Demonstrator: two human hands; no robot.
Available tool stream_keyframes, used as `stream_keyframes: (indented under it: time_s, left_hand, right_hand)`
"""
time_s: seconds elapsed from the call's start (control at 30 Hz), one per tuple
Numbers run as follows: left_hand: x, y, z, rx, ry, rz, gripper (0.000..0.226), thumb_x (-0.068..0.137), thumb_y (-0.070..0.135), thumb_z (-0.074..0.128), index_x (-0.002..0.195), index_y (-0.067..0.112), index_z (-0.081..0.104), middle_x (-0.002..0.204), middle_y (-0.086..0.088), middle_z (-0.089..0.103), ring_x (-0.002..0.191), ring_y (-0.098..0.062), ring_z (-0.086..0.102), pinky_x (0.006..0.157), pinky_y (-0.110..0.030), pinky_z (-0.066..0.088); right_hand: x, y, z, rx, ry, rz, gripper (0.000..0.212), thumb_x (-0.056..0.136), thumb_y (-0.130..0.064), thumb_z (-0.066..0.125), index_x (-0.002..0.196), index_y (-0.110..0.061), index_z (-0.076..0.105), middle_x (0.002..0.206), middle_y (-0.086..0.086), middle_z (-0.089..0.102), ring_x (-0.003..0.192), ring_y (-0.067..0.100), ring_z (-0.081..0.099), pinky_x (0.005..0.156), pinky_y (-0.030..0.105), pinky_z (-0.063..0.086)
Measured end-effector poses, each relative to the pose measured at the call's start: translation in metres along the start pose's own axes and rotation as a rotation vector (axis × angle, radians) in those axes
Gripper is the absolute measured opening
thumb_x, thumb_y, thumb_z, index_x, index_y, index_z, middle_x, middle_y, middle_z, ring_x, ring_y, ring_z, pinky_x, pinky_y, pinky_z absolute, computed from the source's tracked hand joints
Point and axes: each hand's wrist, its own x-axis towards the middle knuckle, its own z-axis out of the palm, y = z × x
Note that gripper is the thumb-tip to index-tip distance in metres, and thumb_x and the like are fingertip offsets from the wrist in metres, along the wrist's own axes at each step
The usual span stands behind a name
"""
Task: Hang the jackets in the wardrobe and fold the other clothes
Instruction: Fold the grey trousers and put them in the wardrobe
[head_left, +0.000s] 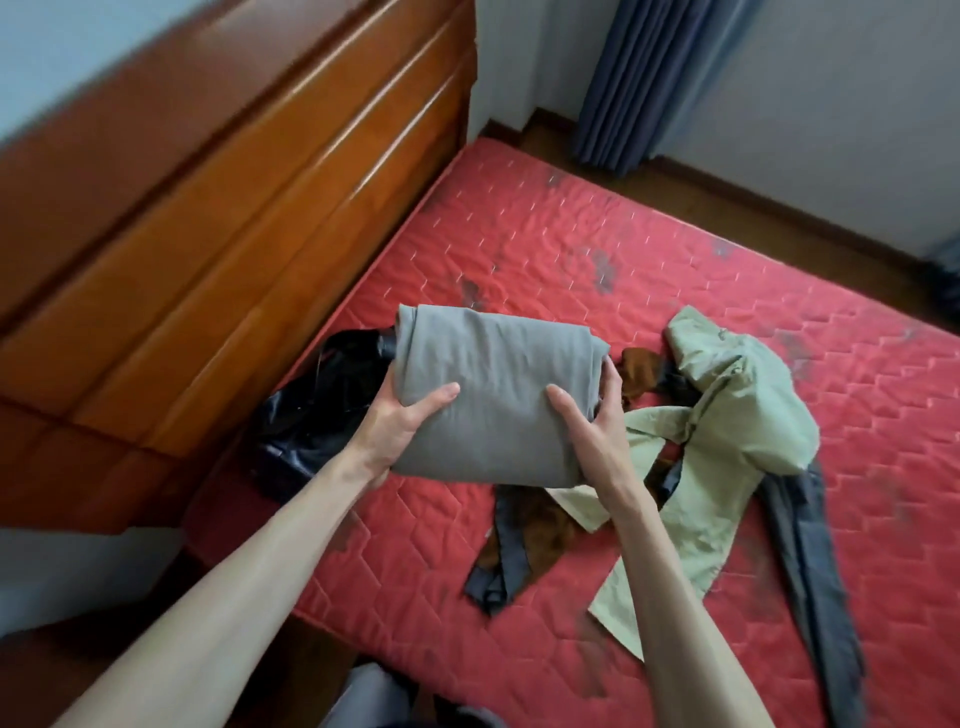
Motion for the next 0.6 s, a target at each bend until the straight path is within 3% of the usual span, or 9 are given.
stream_keyframes:
  time_s: [0.13, 0.2, 0.3, 0.4, 0.6]
  left_hand:
    - [-0.051, 0.032, -0.002, -0.091, 0.072, 0.049, 0.040, 0.097, 0.024, 0.072, 0.134, 0.030, 0.059, 0.125, 0.002, 0.074, 0.115, -0.018, 0.072, 0.095, -0.036, 0.059]
    - [-0.073, 0.040, -0.008, -0.142, 0.129, 0.062, 0.048, 0.096, 0.027, 0.073, 0.140, 0.029, 0.056, 0.128, 0.000, 0.073, 0.117, -0.021, 0.071, 0.098, -0.040, 0.057]
    - [-0.105, 0.047, -0.020, -0.204, 0.239, 0.104, 0.058, 0.090, 0.032, 0.076, 0.144, 0.028, 0.054, 0.128, 0.000, 0.073, 0.116, -0.021, 0.072, 0.098, -0.043, 0.057]
    - [-0.142, 0.050, -0.041, -0.253, 0.354, 0.138, 0.064, 0.083, 0.035, 0.079, 0.142, 0.029, 0.055, 0.127, 0.000, 0.074, 0.116, -0.023, 0.072, 0.098, -0.044, 0.056]
    - [-0.229, 0.050, -0.092, -0.309, 0.598, 0.191, 0.069, 0.082, 0.040, 0.082, 0.144, 0.032, 0.053, 0.129, 0.002, 0.073, 0.117, -0.019, 0.071, 0.101, -0.042, 0.053]
  right_hand:
    - [-0.017, -0.049, -0.002, -0.019, -0.133, -0.065, 0.089, 0.094, -0.035, 0.076, 0.163, -0.030, 0.019, 0.137, -0.024, 0.051, 0.115, -0.015, 0.059, 0.095, 0.014, 0.053]
    - [-0.022, -0.069, 0.003, -0.028, -0.205, -0.097, 0.089, 0.094, -0.038, 0.075, 0.162, -0.032, 0.019, 0.134, -0.027, 0.053, 0.113, -0.011, 0.062, 0.097, 0.019, 0.054]
    - [-0.030, -0.088, 0.021, -0.071, -0.281, -0.156, 0.088, 0.090, -0.050, 0.076, 0.159, -0.037, 0.025, 0.139, -0.022, 0.055, 0.124, 0.000, 0.060, 0.110, 0.037, 0.050]
    - [-0.043, -0.102, 0.052, -0.071, -0.379, -0.189, 0.078, 0.092, -0.044, 0.075, 0.156, -0.037, 0.030, 0.137, -0.023, 0.057, 0.122, -0.001, 0.061, 0.111, 0.037, 0.049]
    - [-0.084, -0.135, 0.128, -0.085, -0.642, -0.231, 0.081, 0.088, -0.047, 0.077, 0.156, -0.040, 0.033, 0.139, -0.018, 0.060, 0.123, 0.002, 0.062, 0.111, 0.041, 0.050]
